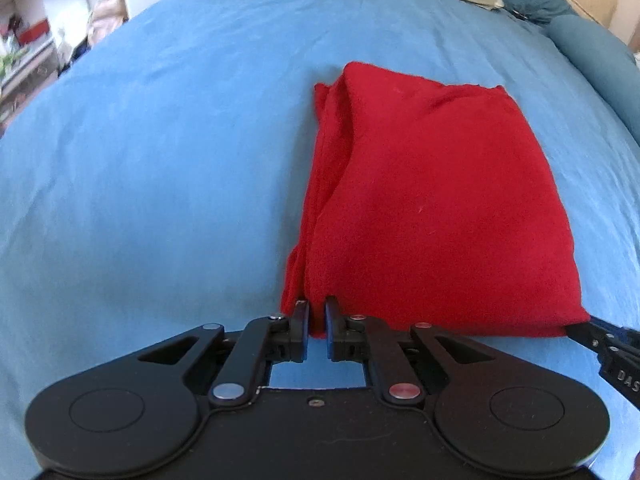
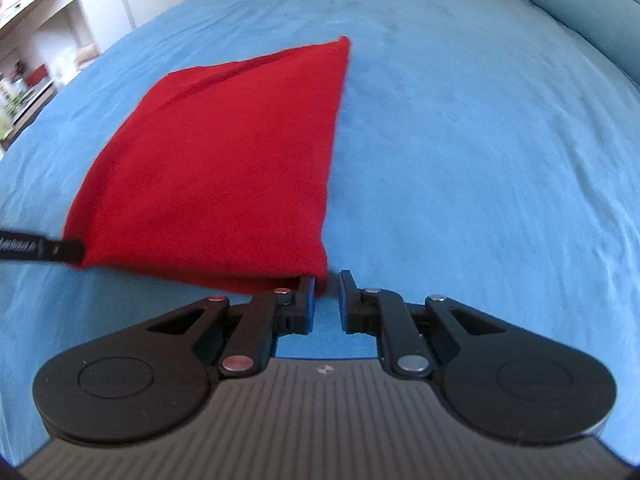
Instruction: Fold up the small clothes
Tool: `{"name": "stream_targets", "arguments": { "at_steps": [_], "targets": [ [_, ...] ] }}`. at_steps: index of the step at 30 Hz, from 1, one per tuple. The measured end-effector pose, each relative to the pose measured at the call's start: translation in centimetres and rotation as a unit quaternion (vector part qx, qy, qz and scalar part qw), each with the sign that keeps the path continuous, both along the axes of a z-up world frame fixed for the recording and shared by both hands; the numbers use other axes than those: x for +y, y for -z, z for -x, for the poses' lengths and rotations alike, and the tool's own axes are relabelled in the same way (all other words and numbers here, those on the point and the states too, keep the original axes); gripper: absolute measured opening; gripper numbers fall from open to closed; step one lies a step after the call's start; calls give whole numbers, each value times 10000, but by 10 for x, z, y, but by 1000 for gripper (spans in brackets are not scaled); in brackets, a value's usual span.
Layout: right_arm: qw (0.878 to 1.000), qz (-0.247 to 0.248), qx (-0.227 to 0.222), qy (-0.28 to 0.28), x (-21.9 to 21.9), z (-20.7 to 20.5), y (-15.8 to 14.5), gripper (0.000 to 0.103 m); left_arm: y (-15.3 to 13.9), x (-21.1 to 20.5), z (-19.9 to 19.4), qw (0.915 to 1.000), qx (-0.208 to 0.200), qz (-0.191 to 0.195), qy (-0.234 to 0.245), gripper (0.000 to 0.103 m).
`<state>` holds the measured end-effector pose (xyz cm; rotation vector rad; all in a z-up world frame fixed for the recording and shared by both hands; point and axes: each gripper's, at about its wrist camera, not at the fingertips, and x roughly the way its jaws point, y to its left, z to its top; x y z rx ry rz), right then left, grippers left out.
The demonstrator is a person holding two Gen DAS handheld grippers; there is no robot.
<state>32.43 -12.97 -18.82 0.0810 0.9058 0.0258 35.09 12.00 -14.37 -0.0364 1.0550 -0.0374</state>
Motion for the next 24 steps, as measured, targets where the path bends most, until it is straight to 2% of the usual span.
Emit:
{"name": "stream_targets", "arguments": {
  "at_steps": [2,3,4,5,6,7,8,10,13,16,18,21,23,24],
  "targets": [
    [9999,-31,-9,-152,-3,4,-7,36,-10,-3,3,9996,-119,-215,159,19],
    [9997,-41,4,-233,-5,6,-11,41,-18,-4,5,9989,-191,-371,230,20],
    [9995,-70,25,-321,-9,7,-16,54,-25,-3,5,9982,-232,-472,286,29],
    [9992,-108,33,-390,-13,8,-24,65,-34,-3,5,9974,-301,-558,338,46],
    [9989,-149,3,-446,-14,8,-33,85,-42,-2,4,9968,-402,-567,388,56],
    [9986,-177,-88,-488,-18,7,-43,102,-52,1,1,9962,-519,-527,450,74],
    [9981,-213,-212,-538,-21,4,-55,103,-60,5,-6,9959,-596,-448,522,87],
    [9962,-421,-369,-668,-30,-11,-77,103,-69,10,-24,9956,-625,-217,657,99],
    [9936,-897,-229,-652,-42,-44,-93,103,-64,15,-63,9955,-384,324,806,99],
    [9868,-1541,147,-484,-54,-85,-84,103,-48,19,-105,9933,-164,859,760,98],
    [9814,-1862,374,-282,-60,-109,-66,103,-35,18,-126,9926,-54,935,773,94],
    [9726,-2226,671,21,-65,-133,-38,103,-13,12,-147,9906,223,1067,828,83],
    [9691,-2344,764,116,-64,-141,-23,103,-3,10,-151,9892,400,1122,858,71],
    [9691,-2332,789,134,-62,-141,-17,103,3,8,-152,9884,471,1143,881,69]
  ]
}}
